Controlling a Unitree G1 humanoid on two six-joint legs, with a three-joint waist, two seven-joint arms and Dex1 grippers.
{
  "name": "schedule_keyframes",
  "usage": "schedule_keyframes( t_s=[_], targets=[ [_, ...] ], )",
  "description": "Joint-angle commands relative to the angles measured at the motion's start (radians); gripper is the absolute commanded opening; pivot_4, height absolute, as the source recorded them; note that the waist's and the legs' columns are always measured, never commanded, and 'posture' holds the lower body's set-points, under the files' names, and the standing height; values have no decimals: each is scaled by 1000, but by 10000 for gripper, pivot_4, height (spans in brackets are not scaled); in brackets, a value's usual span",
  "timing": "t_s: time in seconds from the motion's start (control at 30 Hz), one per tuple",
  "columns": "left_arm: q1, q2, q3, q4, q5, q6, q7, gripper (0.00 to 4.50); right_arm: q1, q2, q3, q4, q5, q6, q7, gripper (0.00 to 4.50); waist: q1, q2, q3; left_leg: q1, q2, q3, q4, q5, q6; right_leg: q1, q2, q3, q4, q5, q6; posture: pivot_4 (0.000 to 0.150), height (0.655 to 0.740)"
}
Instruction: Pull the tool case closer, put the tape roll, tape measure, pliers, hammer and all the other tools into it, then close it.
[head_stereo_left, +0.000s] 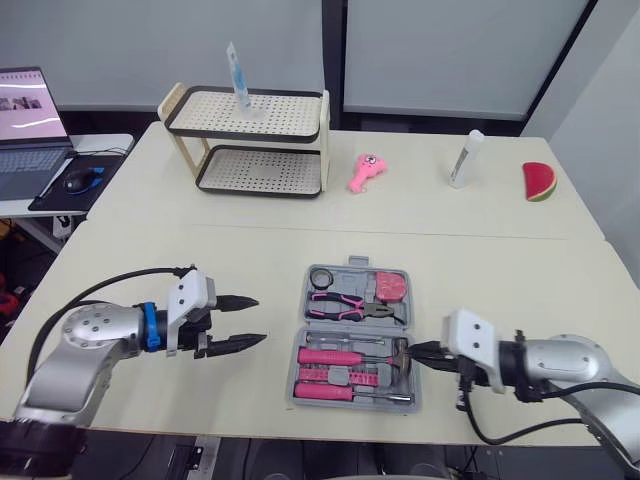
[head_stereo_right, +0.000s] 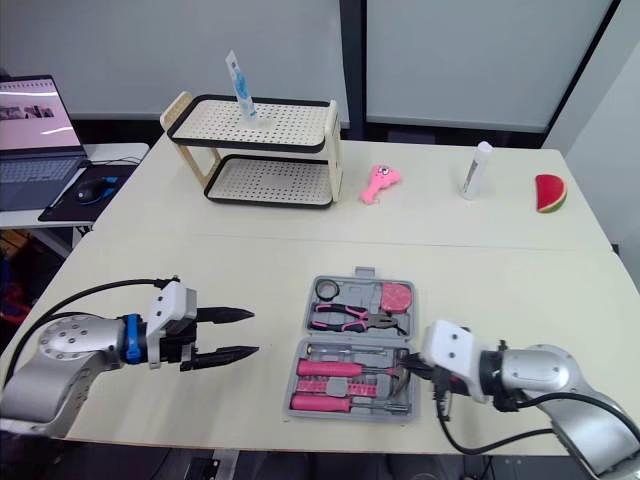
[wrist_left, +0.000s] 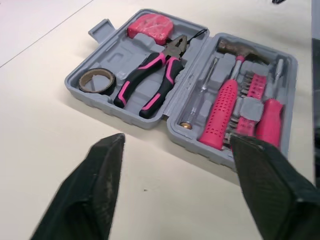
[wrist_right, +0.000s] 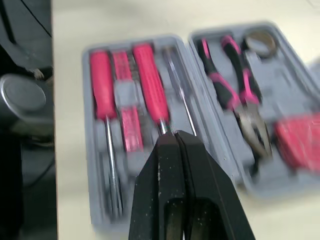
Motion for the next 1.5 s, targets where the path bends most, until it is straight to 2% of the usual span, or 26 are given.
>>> schedule_keyframes(
  t_s=[0.03, 0.23, 0.27, 0.5, 0.8, 1.1, 1.5],
  targets=[
    [-68, -33, -62, 144, 83, -122, -34, 20356, 12, -8, -31, 92, -50, -89, -6, 0, -5, 0, 0, 0, 0, 0, 0, 0, 0, 0, 0, 0, 0, 0, 0, 1500, 7350],
    [-170, -100, -148, 379, 192, -309, -68, 1432, -64, 45, 60, 254, -162, -155, -41, 0, -9, 0, 0, -1, 0, 0, 0, 0, 0, -1, 0, 0, -1, 0, 0, 1500, 7350],
    [-185, -117, -158, 409, 204, -328, -65, 674, -82, 56, 78, 282, -178, -160, -42, 0, -9, 0, 0, -2, 0, 0, 0, 0, 0, -2, 0, 0, -1, 0, 0, 1500, 7350],
    [-256, -222, -213, 569, 281, -450, -36, 674, -191, 123, 172, 456, -261, -220, -31, 0, -5, 0, 0, -3, -1, 0, 0, 0, 0, -2, 0, 0, -1, 0, 1, 1500, 7350],
    [-286, -268, -227, 573, 310, -466, -13, 674, -272, 199, 235, 545, -305, -253, -18, 0, -4, 1, 0, -3, -1, -1, 0, 0, 0, -3, 0, 0, 0, 0, 1, 1500, 7350],
    [-280, -288, -244, 519, 310, -460, -13, 674, -281, 229, 247, 523, -313, -238, 8, 0, -7, 1, 0, -2, -1, -1, 0, 0, 0, -3, 0, 0, 1, 0, 1, 1500, 7350],
    [-158, -258, -238, 289, 281, -328, -21, 674, -190, 211, 252, 367, -291, -134, 32, 0, -3, 1, 0, -3, -1, -1, 0, 0, 0, -3, 0, 0, 1, 0, 0, 1500, 7350]
  ],
)
